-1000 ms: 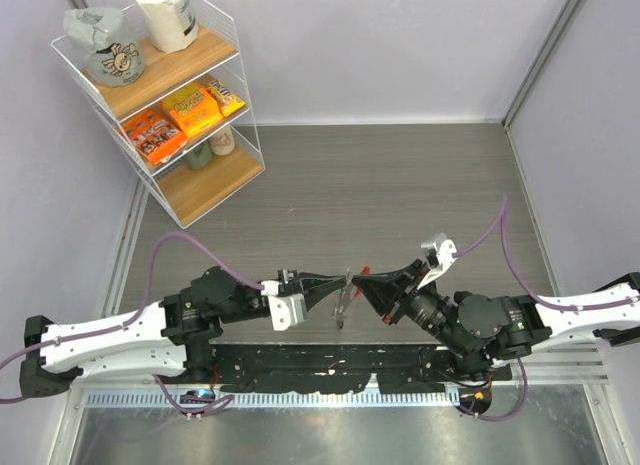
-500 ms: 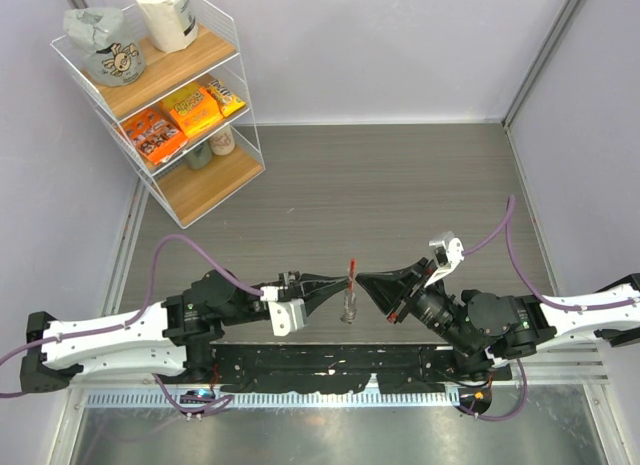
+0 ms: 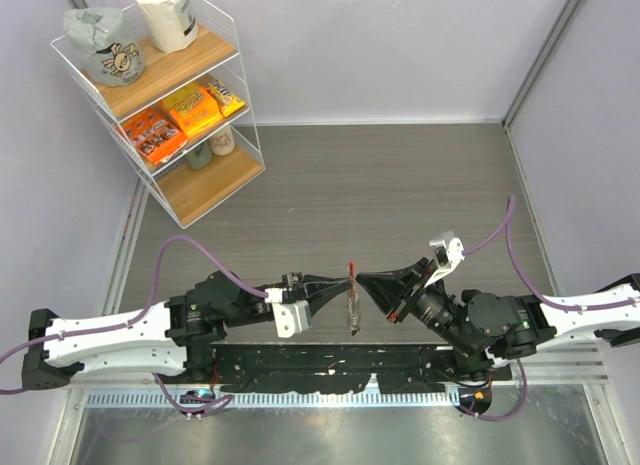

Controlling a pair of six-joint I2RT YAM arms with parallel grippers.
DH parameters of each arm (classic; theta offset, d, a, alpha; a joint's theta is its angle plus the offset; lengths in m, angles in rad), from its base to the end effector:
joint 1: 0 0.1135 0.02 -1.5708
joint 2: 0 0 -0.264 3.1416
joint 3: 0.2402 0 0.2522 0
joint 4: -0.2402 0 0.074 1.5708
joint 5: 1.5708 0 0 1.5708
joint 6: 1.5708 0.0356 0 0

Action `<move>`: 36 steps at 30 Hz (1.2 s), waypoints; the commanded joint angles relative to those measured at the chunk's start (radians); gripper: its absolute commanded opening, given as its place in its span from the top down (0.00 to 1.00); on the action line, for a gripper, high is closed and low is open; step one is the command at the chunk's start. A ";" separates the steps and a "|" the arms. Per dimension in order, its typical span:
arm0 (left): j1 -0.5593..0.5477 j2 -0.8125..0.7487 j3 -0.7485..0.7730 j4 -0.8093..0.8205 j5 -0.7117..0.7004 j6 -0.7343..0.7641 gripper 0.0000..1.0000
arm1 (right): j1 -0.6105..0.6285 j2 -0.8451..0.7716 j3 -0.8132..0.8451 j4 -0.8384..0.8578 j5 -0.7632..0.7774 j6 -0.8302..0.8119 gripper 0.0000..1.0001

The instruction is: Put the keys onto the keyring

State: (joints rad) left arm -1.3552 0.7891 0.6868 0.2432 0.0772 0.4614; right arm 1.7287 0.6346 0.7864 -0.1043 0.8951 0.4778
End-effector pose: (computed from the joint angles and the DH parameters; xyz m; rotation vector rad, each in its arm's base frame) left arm 0.0384 -0.1884 0.3509 1.2048 0.8565 -0.7866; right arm 0.0059 0.1393 0.3709 -0.2600 1.6206 1.0552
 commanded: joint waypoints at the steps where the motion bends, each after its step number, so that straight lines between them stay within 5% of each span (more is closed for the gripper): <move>1: -0.005 -0.007 0.020 0.077 -0.059 0.022 1.00 | 0.003 -0.009 0.011 0.075 -0.018 0.018 0.95; 36: -0.018 -0.021 0.008 0.130 -0.123 0.052 1.00 | 0.003 -0.035 0.011 -0.028 -0.088 0.105 0.95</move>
State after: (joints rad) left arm -1.3739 0.7799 0.6796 0.2806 -0.0017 0.4843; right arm 1.7260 0.6121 0.7860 -0.1242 0.8482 0.5377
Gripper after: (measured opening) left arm 0.035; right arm 0.062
